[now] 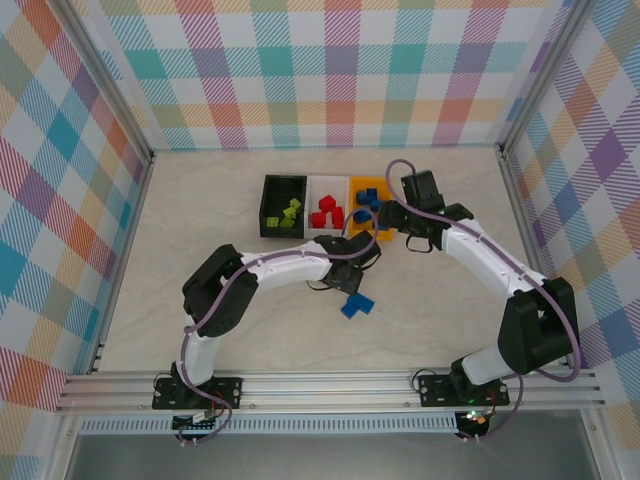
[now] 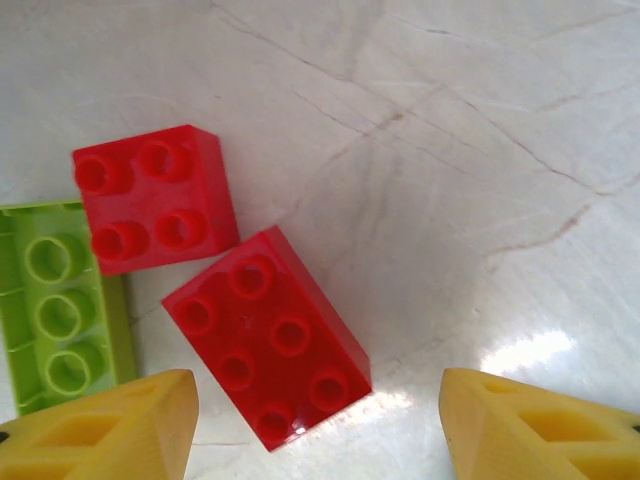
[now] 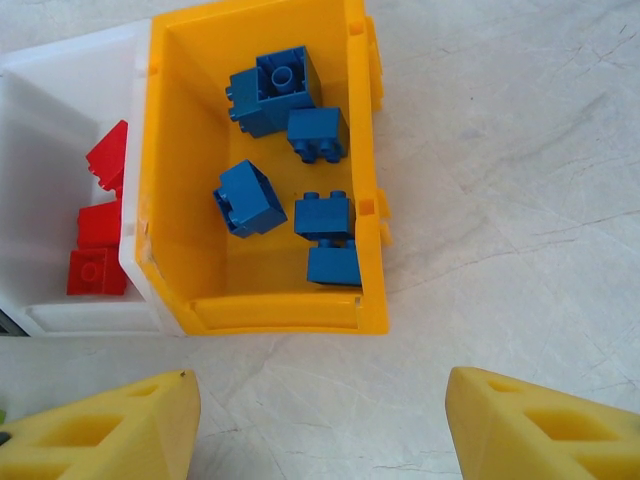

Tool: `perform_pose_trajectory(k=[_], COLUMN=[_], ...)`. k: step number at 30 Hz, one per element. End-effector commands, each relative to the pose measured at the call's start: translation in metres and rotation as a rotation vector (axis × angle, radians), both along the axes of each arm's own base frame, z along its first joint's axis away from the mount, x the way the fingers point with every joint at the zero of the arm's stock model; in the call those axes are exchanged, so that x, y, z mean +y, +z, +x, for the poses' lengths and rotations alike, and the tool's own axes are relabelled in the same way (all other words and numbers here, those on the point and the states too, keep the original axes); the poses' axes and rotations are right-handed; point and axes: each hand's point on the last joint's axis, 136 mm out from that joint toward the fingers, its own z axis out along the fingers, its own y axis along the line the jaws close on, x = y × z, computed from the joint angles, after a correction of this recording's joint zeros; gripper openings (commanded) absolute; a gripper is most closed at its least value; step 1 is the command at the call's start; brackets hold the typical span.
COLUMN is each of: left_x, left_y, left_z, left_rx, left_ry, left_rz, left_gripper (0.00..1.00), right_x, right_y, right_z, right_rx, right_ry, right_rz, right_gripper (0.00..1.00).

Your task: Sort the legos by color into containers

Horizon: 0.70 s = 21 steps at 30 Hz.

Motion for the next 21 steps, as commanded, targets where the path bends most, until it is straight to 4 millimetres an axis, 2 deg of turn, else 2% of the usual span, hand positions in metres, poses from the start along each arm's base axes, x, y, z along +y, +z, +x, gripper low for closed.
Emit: perform_pose_trajectory(k=[1, 5, 7, 10, 17, 21], left_x=[0.015, 0.018, 0.014, 0.011, 0.008, 0.010], left_y=[-0.007, -0.022, -0.025, -0.027, -0.018, 0.005], left_z=[0.010, 0.014, 0.014, 0.015, 0.019, 0.016], left_rx=[-0.016, 0.021, 0.026, 0.025, 0.004, -0.024], left_ry=[0.049, 0.055, 0.049, 0.046, 0.045, 0.065], left_rz=[0.080, 0.117, 0.103, 0.089, 0.079, 0.028], left_gripper=[0.64, 0.58, 0.57, 0.49, 0.31, 0.27], right_x=[-0.001, -0.002, -0.002, -0.004, -0.005, -0.006], right_y=[0.010, 0.010, 0.010, 0.011, 0.012, 0.012], right_z=[0.000, 0.000, 0.000, 0.000, 0.000, -0.001], right_rx=[-0.036, -0.036, -0.038, -0.041, -0.043, -0.043], right_ry=[-0.008, -0.011, -0.012, -0.014, -0.017, -0.018], right_rz=[0.032, 0.036, 0.035, 0.035, 0.045, 0.045], right_gripper=[0.66, 0.66, 0.66, 0.66, 0.66, 0.66])
